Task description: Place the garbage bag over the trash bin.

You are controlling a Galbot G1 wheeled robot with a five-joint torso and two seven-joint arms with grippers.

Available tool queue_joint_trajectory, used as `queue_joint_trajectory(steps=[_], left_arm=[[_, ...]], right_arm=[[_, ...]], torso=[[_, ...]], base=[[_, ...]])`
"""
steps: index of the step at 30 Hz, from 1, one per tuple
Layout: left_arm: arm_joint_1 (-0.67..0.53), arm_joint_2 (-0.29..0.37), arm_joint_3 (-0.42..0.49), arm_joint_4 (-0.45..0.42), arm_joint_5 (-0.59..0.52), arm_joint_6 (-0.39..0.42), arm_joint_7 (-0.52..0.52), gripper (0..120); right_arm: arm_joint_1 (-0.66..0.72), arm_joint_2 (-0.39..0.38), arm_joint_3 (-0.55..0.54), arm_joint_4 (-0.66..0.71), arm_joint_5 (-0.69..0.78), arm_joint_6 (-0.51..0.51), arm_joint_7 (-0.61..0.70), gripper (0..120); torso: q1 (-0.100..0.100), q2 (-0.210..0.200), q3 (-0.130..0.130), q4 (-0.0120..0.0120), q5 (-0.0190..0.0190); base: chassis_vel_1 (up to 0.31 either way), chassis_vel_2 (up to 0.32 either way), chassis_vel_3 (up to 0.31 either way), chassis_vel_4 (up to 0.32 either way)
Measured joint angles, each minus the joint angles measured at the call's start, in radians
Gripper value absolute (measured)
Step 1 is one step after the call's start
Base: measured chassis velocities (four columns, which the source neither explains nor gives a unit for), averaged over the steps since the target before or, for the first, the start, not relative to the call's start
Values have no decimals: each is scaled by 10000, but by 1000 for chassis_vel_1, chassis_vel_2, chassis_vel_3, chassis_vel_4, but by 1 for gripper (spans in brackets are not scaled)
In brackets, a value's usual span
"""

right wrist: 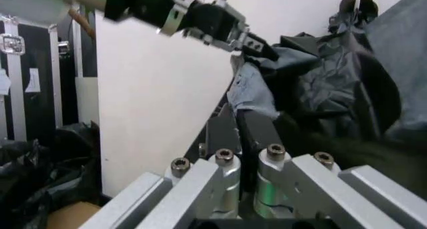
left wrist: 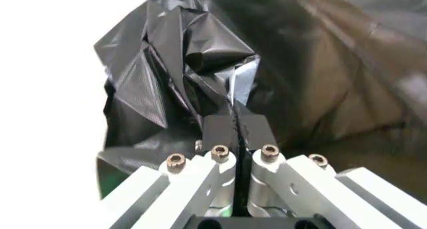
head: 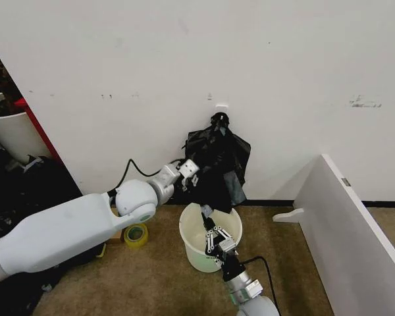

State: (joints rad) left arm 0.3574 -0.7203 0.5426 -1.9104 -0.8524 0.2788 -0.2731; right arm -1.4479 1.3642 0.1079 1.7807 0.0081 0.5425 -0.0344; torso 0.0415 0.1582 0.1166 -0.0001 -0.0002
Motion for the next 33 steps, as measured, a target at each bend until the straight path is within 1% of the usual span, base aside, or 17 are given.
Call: queue_joint_trajectory(steps=[2,6,8,9,11,12,14,16,18,19,22,25,26,27,28,29,33], left_arm=[[1008,0,-648,-156,-74,-712,-120,0],[1835,-22,-1182,-259,29,-1290,-114,0],[2466,-167,-1651,-298,156,-1736,-84,0],[2750,-270,-1910,-298,207,-1912,-82,0],[2937,-348,-2105,-291,236,-2032,-83,0],[3243,-473,-2493,-256,303,-2192,-109,0],[3334,-507,-2608,-244,323,-2237,-117,0],[3731,-641,-3161,-218,404,-2389,-121,0],[3904,-679,-3398,-185,451,-2435,-122,0],[3981,-685,-3453,-153,492,-2468,-122,0],[4068,-690,-3476,-131,565,-2515,-122,0],[4192,-725,-3511,-127,657,-2545,-115,0],[4243,-757,-3523,-120,690,-2546,-114,0],[4259,-766,-3525,-114,704,-2548,-114,0],[4286,-792,-3525,-94,740,-2559,-114,0],[4286,-792,-3525,-94,740,-2559,-114,0],[4263,-817,-3476,-66,759,-2564,-113,0]], right_arm=[[-75,-23,-41,140,35,-96,17,0],[-183,-45,-78,334,104,-178,21,0],[-308,-88,-86,540,152,-217,19,1],[-396,-132,-80,689,195,-238,17,7],[-479,-178,-75,812,241,-252,17,10],[-644,-268,-55,1087,302,-309,29,18],[-699,-291,-46,1184,313,-345,61,20],[-960,-369,92,1640,330,-523,401,30],[-1055,-368,303,1922,342,-548,657,38],[-1082,-376,418,2087,397,-614,758,45],[-1080,-401,570,2326,512,-797,908,51],[-950,-436,770,2570,796,-1161,1113,62],[-854,-462,824,2600,916,-1301,1175,68],[-816,-467,836,2607,957,-1364,1198,69],[-692,-489,821,2610,1049,-1584,1243,77],[-692,-489,821,2610,1049,-1584,1243,77],[-519,-573,586,2554,1199,-2118,1191,93]], torso=[[0,0,0,0,-1],[0,0,-1,0,3],[0,0,-1,0,2],[0,0,-1,-1,2],[0,0,-1,-2,1],[0,0,-1,-3,2],[0,0,-1,-3,3],[0,0,-1,-2,1],[-1,0,-1,-2,5],[0,0,-1,-2,3],[0,0,0,-2,2],[0,0,-1,-2,3],[0,0,0,-1,1],[0,0,0,-1,1],[0,0,0,-1,2],[0,0,0,-1,2],[0,0,0,-1,1]], base=[[0,0,0,0],[0,0,0,0],[0,0,0,0],[0,0,0,0],[0,0,0,0],[0,0,0,0],[0,0,0,0],[0,0,0,0],[0,0,0,0],[0,0,0,0],[0,0,0,0],[0,0,0,0],[0,0,0,0],[0,0,0,0],[0,0,0,0],[0,0,0,0],[0,0,0,0]])
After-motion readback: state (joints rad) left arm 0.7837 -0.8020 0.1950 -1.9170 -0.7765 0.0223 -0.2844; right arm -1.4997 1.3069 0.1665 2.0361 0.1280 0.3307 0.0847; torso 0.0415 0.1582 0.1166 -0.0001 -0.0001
